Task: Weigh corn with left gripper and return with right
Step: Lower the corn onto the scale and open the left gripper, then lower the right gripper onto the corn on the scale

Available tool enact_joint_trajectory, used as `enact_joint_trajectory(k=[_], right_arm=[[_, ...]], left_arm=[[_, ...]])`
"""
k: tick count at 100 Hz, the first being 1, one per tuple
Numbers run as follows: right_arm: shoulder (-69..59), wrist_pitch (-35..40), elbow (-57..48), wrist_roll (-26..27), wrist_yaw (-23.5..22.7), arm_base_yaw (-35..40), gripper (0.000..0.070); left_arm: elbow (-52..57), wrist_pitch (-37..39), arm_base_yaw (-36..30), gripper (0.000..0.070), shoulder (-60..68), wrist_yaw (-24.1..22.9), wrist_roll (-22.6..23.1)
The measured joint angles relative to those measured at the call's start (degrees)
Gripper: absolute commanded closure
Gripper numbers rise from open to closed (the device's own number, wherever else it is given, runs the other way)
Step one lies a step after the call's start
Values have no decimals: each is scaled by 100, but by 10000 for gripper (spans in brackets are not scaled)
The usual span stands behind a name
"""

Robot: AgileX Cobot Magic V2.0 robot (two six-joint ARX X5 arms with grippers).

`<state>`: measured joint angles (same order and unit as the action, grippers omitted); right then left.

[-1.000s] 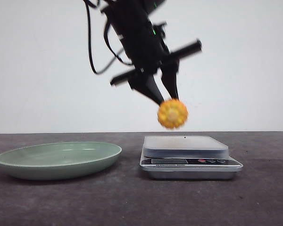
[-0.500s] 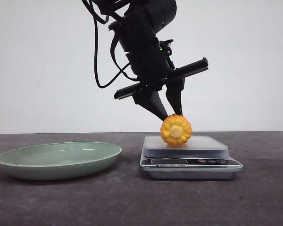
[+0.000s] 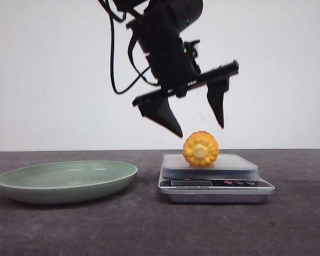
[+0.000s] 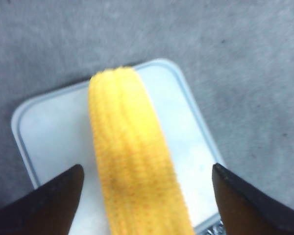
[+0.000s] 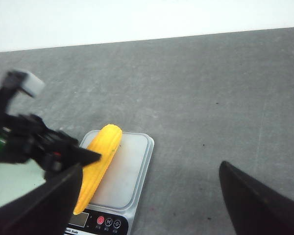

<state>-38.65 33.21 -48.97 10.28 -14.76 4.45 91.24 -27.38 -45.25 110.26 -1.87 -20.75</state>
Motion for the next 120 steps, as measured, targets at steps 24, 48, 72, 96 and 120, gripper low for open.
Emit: enact_joint_trajectory(k=[24,48,72,96,120], right_arm=[[0,44,0,0,-2,50,136],[-214,-13,0,4,-68,468,136],[-883,-496,0,68,-66,1067,135],[-1864,-1266,0,243,-17,1832,106],[-3088,-1727,-155,367,494,2402,95]], left_arm=[[157,-444,398,196,-2081,-848,719],[175,-1589,1370,197,-4295,-1825,1082],[175,-3259,1648,198,-5949,-3145,1207],[98,-4588,1648,234,-7270,-3427,629],[-669,-5375,1648,233,-8362,-3233,-107]])
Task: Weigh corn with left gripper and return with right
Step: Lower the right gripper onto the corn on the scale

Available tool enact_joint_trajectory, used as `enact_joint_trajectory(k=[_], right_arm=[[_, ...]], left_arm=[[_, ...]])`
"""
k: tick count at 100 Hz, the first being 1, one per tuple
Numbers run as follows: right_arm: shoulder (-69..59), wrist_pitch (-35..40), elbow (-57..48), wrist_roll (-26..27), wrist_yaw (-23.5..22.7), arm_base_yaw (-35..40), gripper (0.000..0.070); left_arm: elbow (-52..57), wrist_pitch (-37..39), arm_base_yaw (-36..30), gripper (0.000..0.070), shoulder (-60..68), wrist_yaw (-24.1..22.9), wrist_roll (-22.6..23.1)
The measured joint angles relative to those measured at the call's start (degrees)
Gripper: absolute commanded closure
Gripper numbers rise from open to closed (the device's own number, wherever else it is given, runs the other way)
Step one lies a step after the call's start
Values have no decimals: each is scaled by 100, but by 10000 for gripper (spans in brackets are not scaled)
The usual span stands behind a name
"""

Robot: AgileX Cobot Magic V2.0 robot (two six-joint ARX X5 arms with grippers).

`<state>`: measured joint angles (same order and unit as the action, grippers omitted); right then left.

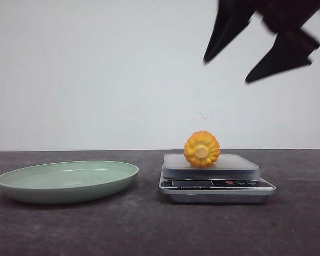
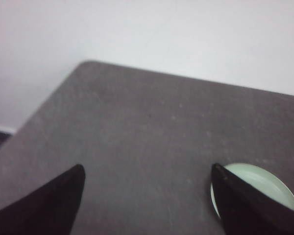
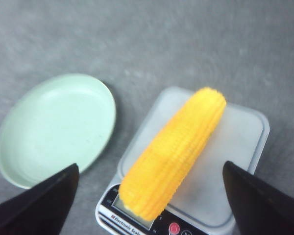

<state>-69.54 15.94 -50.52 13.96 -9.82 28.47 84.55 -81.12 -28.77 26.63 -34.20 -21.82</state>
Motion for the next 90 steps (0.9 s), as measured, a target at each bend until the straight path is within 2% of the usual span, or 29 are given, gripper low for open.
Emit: enact_joint_trajectory(k=[14,26,60,65,72,79,86,90], right_arm=[[-754,-48,-385,20,142,79,95],[-1360,-81,-706,92,243,122,96],[-2280,-17,-890,363,367,129,105],[-2330,9,-890,420,365,133,165],[-2398,55,-890,457,372,140,305],[-2417,48,-890,483,369,160,482],[-2417,2,-890,498,380,186,700],[-2417,-28,-890,498,378,186,700]], left_arm=[[-367,-9,0,233,-577,273,-299],[-667,-11,0,232,-841,330,-433],[-1147,-11,0,231,-866,424,-452],[-1239,-11,0,231,-866,424,-452],[-1357,-11,0,231,-866,426,-452],[-1436,-11,0,231,-866,433,-452],[-1473,-11,0,231,-866,433,-450],[-1478,-11,0,231,-866,433,-452]])
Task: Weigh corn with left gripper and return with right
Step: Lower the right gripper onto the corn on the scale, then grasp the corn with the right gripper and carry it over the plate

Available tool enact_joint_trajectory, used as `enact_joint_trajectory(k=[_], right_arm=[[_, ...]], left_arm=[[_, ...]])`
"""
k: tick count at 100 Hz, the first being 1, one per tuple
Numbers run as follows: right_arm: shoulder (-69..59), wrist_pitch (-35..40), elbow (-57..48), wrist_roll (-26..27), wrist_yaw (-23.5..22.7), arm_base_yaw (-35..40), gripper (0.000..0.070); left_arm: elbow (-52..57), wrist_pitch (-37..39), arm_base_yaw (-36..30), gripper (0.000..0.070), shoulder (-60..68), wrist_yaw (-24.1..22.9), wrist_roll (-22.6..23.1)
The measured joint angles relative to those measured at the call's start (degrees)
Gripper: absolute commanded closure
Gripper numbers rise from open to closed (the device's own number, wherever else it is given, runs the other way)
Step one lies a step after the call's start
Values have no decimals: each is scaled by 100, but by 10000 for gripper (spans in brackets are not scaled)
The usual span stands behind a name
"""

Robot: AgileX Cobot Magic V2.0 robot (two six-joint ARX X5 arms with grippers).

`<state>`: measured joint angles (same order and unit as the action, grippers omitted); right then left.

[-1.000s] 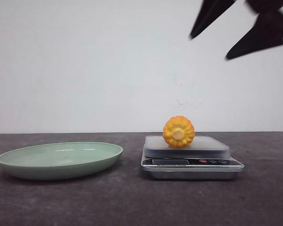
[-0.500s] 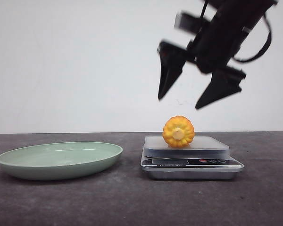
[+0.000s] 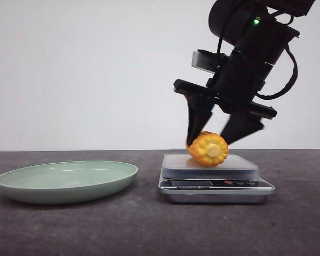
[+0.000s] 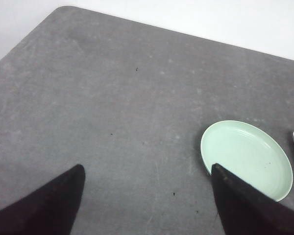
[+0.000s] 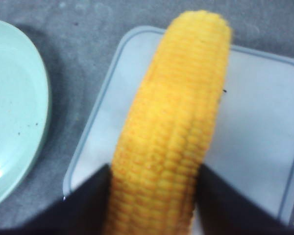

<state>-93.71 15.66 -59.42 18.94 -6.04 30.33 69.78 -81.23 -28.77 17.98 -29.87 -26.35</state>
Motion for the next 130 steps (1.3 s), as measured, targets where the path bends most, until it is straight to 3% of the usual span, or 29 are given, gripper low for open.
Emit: enact_joint_trajectory(k=[41,68,96,130], right_arm=[[326,-61,-39,-76,153,352,700],[566,-61,-1250,-105,-31,1023,700],[-798,-219,-2157,68,205,2059,700],[-1878,-223,-2326,304,476,2179,700]], left_arm=[[0,0,0,231,0,0,4],[0,0,0,231,0,0,4],[0,0,0,231,0,0,4],[0,0,0,231,0,0,4]])
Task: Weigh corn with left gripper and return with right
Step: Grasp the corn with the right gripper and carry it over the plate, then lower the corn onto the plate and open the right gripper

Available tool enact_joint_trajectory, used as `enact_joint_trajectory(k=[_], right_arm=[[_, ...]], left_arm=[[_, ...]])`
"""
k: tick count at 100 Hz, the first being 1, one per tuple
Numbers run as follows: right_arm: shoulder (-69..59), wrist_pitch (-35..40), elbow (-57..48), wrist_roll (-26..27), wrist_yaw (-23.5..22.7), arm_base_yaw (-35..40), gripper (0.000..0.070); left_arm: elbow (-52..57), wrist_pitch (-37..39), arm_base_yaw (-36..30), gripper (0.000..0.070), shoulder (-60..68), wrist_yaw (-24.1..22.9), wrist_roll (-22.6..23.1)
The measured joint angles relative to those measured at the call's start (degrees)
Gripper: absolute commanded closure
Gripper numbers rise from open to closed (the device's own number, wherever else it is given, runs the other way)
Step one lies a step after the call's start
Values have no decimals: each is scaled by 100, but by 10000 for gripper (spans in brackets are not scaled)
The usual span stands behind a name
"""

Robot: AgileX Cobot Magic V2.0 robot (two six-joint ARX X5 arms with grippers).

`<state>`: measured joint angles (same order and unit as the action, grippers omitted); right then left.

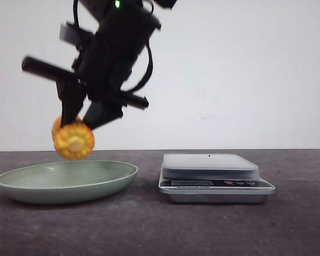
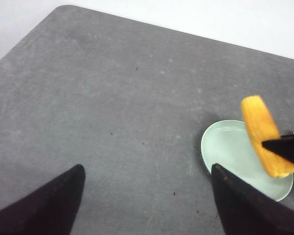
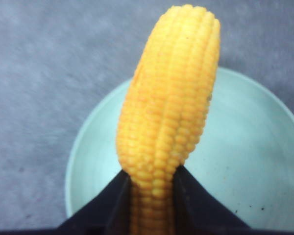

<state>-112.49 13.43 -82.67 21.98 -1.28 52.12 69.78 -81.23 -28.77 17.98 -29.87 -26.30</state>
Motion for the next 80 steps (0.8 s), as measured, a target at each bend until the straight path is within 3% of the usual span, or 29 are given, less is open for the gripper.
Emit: enact_joint_trajectory(k=[44,49,59,64,80], right_arm=[[-249,120,-13,229,133,-42,696],[-249,133,-13,232,133,-48,631],[-249,125,-13,234,136,-52,326],[-249,107,-13,234,133,-50,221],[-243,74,-37,205,129,-90,200]], left_arm=[[0,0,0,230,0,0,0],[0,0,0,231,0,0,0],[0,0,0,231,0,0,0],[0,0,0,230,0,0,0],[0,0,0,231,0,0,0]])
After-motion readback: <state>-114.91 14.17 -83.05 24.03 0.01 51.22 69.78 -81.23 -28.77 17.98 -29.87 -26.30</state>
